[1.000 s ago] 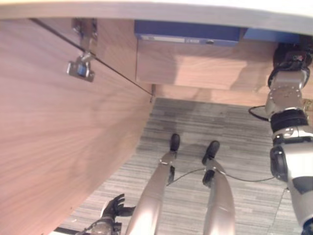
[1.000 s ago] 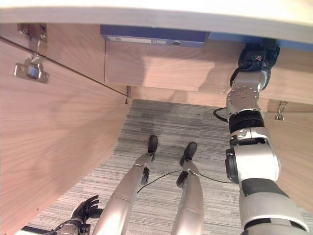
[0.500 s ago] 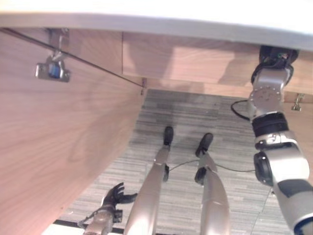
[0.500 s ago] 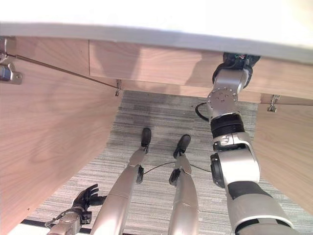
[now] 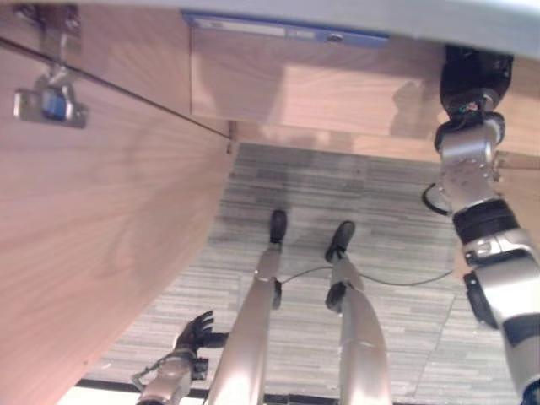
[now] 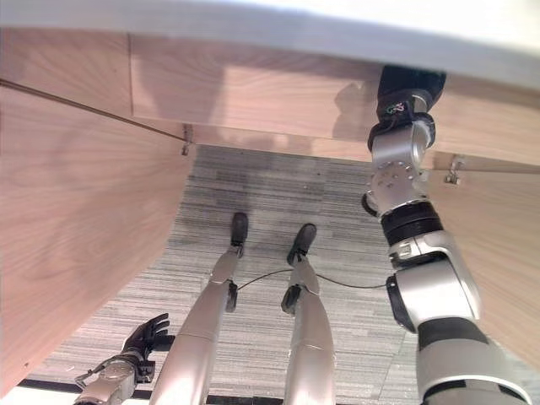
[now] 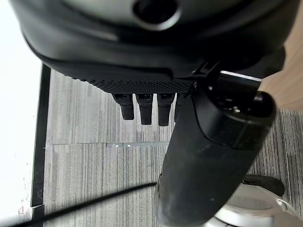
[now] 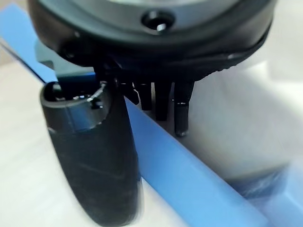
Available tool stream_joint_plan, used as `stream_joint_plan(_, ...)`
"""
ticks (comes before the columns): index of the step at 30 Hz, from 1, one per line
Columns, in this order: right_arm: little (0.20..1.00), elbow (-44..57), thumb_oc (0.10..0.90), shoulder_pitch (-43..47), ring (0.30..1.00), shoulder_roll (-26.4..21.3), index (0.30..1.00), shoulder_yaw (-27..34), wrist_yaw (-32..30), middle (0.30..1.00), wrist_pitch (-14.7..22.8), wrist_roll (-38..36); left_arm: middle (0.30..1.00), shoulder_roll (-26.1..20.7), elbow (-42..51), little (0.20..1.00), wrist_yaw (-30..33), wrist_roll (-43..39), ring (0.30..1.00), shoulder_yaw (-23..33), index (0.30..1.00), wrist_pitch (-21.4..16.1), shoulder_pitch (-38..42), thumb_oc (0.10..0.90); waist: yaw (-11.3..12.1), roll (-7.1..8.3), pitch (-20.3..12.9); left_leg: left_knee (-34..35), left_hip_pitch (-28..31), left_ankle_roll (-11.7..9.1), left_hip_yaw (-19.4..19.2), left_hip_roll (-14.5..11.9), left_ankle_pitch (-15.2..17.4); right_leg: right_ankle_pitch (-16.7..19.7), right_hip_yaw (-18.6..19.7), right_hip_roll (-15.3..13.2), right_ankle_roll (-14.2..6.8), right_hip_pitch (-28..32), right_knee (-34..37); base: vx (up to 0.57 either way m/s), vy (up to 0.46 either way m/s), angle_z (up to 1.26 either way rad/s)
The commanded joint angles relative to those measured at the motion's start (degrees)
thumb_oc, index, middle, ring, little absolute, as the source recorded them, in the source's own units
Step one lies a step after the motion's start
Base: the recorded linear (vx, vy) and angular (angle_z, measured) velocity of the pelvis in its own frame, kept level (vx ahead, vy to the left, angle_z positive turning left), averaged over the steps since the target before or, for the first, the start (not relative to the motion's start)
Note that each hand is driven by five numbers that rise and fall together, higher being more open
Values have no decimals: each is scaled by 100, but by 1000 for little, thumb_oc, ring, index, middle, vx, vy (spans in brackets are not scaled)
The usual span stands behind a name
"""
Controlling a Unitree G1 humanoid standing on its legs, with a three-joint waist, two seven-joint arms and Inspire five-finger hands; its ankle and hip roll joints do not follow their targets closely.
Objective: Put the empty folder in the office cabinet
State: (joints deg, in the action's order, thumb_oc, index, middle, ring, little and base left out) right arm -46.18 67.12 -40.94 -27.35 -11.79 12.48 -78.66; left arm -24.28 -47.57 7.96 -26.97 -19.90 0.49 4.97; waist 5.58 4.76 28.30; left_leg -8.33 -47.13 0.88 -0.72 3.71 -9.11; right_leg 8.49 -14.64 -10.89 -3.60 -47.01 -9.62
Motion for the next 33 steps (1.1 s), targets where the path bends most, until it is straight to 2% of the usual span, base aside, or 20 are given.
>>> stream_joint_plan(1, 900, -337, 800, 51, 900, -260, 900, -608, 11, 900, -1216, 1976, 900, -368, 104, 900, -88, -102, 900, -10, 900, 30, -646, 800, 128, -57, 148, 72, 243, -8, 539, 262, 687, -35, -347, -16, -349, 102, 180, -12, 4, -17)
stream_joint_plan(3, 900, -361, 800, -3, 900, -217, 900, -520, -17, 900, -1148, 2084, 900, -368, 216, 900, -83, -84, 900, 0, 900, 24, -696, 800, 128, -68, 148, 138, 310, -11, 537, 252, 661, -6, -361, 0, -374, 174, 252, -12, 5, -20)
stream_joint_plan(6, 900, -427, 800, -25, 900, -206, 900, -486, 53, 900, -1236, 2193, 900, -414, 249, 900, -43, -77, 900, 64, 900, -14, -773, 800, 142, -65, 149, 247, 386, -28, 516, 234, 608, 29, -380, 20, -391, 261, 353, -6, 0, -8)
stream_joint_plan(9, 900, -241, 800, -117, 900, -88, 900, -321, 141, 900, -1100, 1767, 900, -437, 217, 900, -62, -88, 900, 162, 900, -6, -824, 800, 165, -61, 148, 390, 498, -51, 523, 213, 537, 60, -388, 54, -407, 362, 430, -1, -19, 4)
stream_joint_plan(10, 900, -77, 800, -277, 900, 117, 900, -37, 192, 900, -900, 1280, 900, -423, 136, 900, -81, -44, 900, 223, 900, -3, -867, 800, 186, -69, 148, 474, 574, -61, 525, 201, 494, 75, -391, 81, -411, 431, 486, 1, -25, 5)
stream_joint_plan(11, 900, -65, 800, -295, 900, 120, 900, -26, 188, 900, -897, 1278, 900, -432, 135, 900, -82, -43, 900, 223, 900, -4, -872, 800, 192, -62, 148, 481, 583, -61, 524, 200, 491, 77, -390, 82, -411, 438, 491, 4, -27, 5)
stream_joint_plan(14, 900, 173, 800, -503, 900, 553, 900, 507, 236, 900, -499, 530, 900, -325, -12, 900, -88, -16, 900, 252, 900, 28, -894, 800, 245, -72, 147, 629, 681, -76, 546, 164, 428, 95, -395, 143, -427, 506, 575, 3, -16, 3)
stream_joint_plan(17, 900, 309, 800, -561, 900, 798, 900, 771, 208, 900, -273, 288, 900, -277, -91, 900, -81, -1, 900, 283, 900, 30, -898, 800, 297, -83, 146, 732, 731, -84, 562, 127, 379, 100, -412, 174, -426, 524, 630, 12, -23, -8)
stream_joint_plan(18, 900, 400, 800, -575, 900, 1031, 900, 1091, 191, 900, 7, 29, 900, -176, -137, 900, -73, -10, 900, 279, 900, 53, -926, 800, 319, -126, 145, 801, 756, -85, 575, 107, 356, 87, -411, 209, -415, 509, 648, 12, -15, -11)
stream_joint_plan(19, 900, 402, 800, -578, 900, 1034, 900, 1092, 191, 900, 11, 28, 900, -178, -139, 900, -74, -10, 900, 280, 900, 52, -926, 800, 320, -124, 145, 804, 758, -85, 576, 106, 355, 86, -412, 210, -414, 511, 649, 21, -19, -11)
stream_joint_plan(20, 900, 458, 800, -519, 900, 1213, 900, 1285, 179, 900, 194, -198, 900, -139, -178, 900, -48, -52, 900, 293, 900, 48, -921, 800, 336, -164, 145, 826, 770, -81, 593, 104, 353, 78, -407, 223, -403, 503, 645, 10, -6, -8)
stream_joint_plan(22, 900, 530, 800, -508, 900, 1312, 900, 1399, 198, 900, 329, -334, 900, -130, -202, 900, -32, -60, 900, 300, 900, 40, -916, 800, 348, -172, 145, 829, 776, -81, 598, 104, 352, 71, -407, 228, -397, 500, 638, 15, -4, -5)
stream_joint_plan(24, 900, 739, 800, -501, 900, 1541, 900, 1766, 248, 900, 746, -621, 900, -45, -264, 900, 10, -81, 900, 317, 900, 43, -957, 800, 354, -224, 145, 824, 783, -81, 610, 111, 361, 51, -398, 238, -392, 504, 632, 0, 0, 0)
stream_joint_plan(28, 900, 1350, 800, -718, 900, 2274, 900, 2706, 432, 900, 1948, -1313, 900, 181, -449, 900, 183, -91, 900, 345, 900, 36, -883, 800, 364, -361, 145, 795, 797, -77, 639, 149, 408, -2, -348, 239, -392, 507, 599, 27, 23, 5)
stream_joint_plan(29, 900, 1826, 800, -874, 900, 2711, 900, 3058, 505, 900, 2602, -1471, 900, 290, -450, 900, 310, -106, 900, 311, 900, 24, -757, 800, 352, -429, 146, 763, 783, -73, 643, 173, 430, -22, -330, 230, -395, 491, 574, 17, 49, 6)
stream_joint_plan(30, 900, 2303, 800, -1029, 900, 3045, 900, 3294, 455, 900, 3044, -1383, 900, 339, -431, 900, 425, -122, 900, 271, 900, 41, -658, 800, 328, -457, 146, 738, 768, -68, 643, 186, 450, -36, -316, 214, -400, 484, 564, 9, 54, 5)
stream_joint_plan(32, 900, 2931, 800, -1223, 900, 3549, 900, 3449, 309, 900, 3602, -1216, 900, 452, -343, 900, 580, -168, 900, 130, 900, 44, -531, 800, 274, -499, 145, 701, 727, -58, 628, 226, 452, -18, -283, 195, -395, 444, 555, -11, 44, 1)
stream_joint_plan(33, 900, 3073, 800, -1302, 900, 3726, 900, 3474, 188, 900, 3767, -1184, 900, 489, -267, 900, 646, -205, 900, 44, 900, 55, -458, 800, 244, -518, 146, 689, 729, -56, 611, 223, 480, -41, -272, 198, -394, 435, 544, -8, 47, 2)
